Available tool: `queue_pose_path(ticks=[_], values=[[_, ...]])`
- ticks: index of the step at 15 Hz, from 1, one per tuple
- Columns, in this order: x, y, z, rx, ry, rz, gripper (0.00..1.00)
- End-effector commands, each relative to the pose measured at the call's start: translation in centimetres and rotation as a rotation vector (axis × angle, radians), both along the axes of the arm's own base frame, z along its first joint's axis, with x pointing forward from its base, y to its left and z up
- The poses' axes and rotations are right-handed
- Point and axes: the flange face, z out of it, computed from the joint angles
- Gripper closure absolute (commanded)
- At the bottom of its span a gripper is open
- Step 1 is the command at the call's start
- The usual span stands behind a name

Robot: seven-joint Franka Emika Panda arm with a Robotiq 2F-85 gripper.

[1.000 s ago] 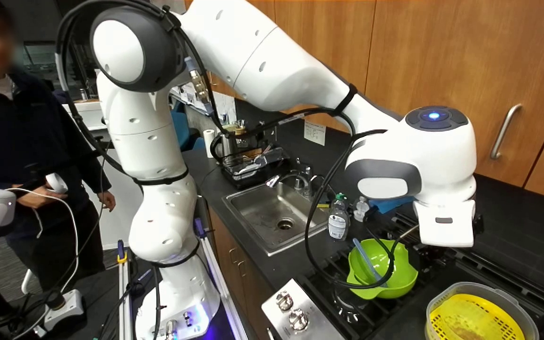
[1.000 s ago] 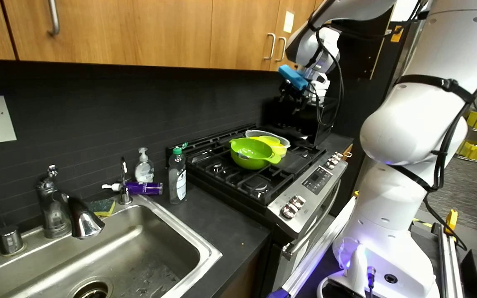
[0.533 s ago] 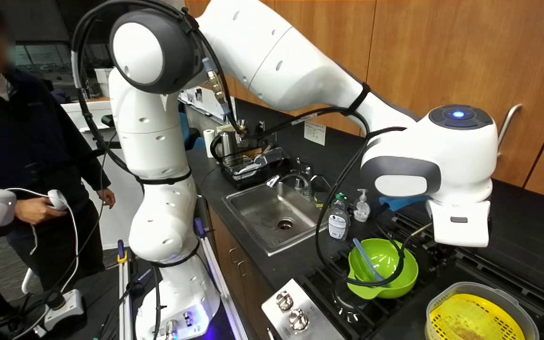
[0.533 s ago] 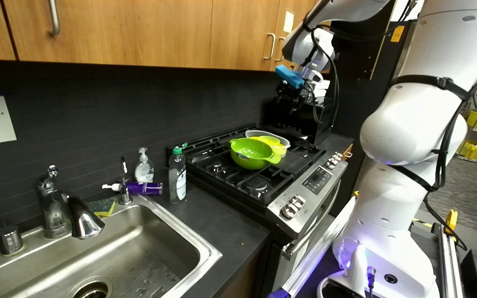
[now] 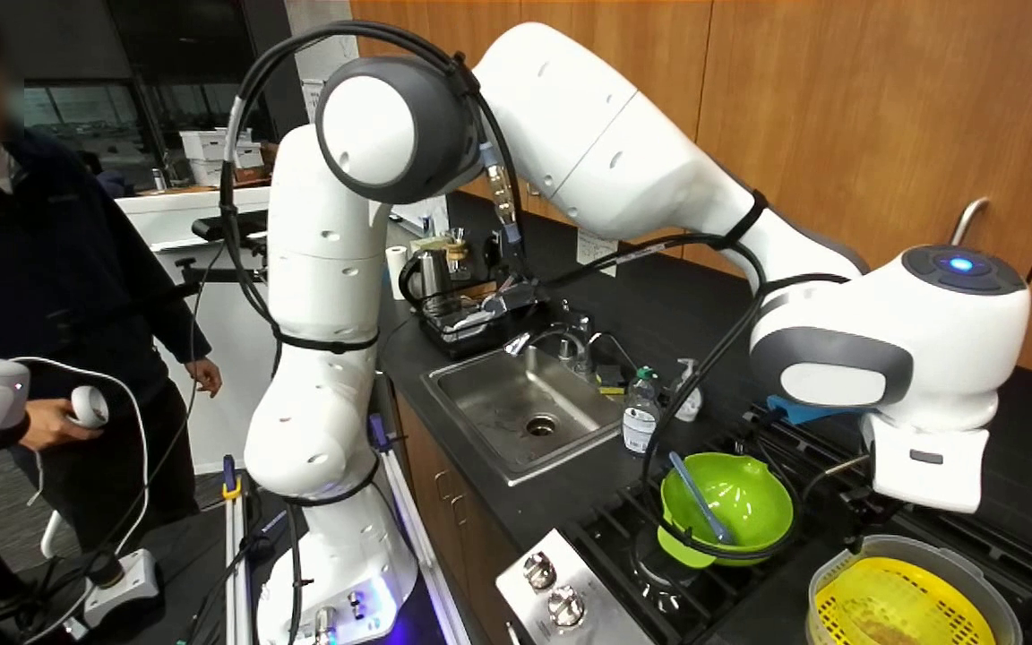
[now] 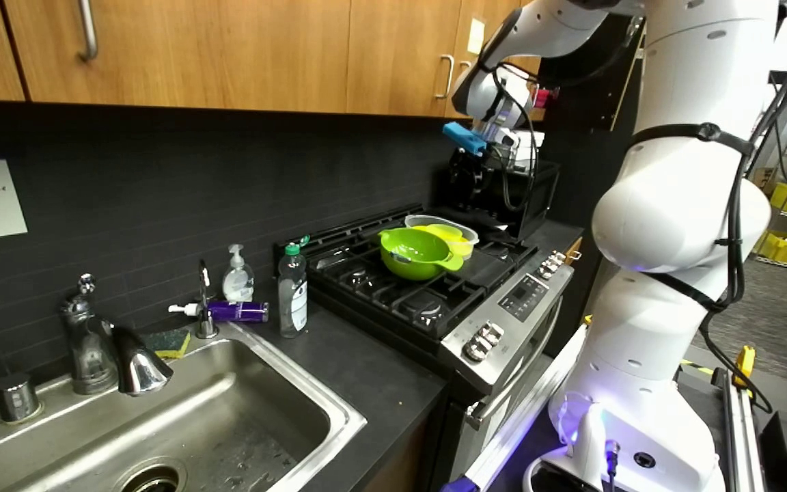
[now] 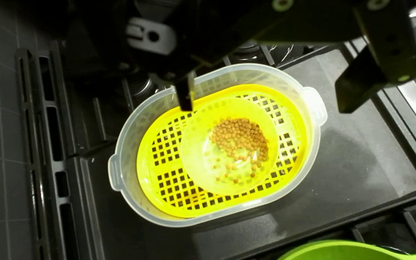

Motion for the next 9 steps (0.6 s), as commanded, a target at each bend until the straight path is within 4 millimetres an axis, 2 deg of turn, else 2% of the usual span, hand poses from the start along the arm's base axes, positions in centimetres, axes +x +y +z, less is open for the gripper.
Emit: queue_pose_path(ticks=[1,6,9], values=[[1.1,-2.5,-1.2,0.039,0.024,-0.063,0.00],[-0.9,-5.4,-3.5,0.132,0.040,-0.176,0.00],[-1.8,-5.8,-4.4,0.200,0.024,-0.229,0.00]])
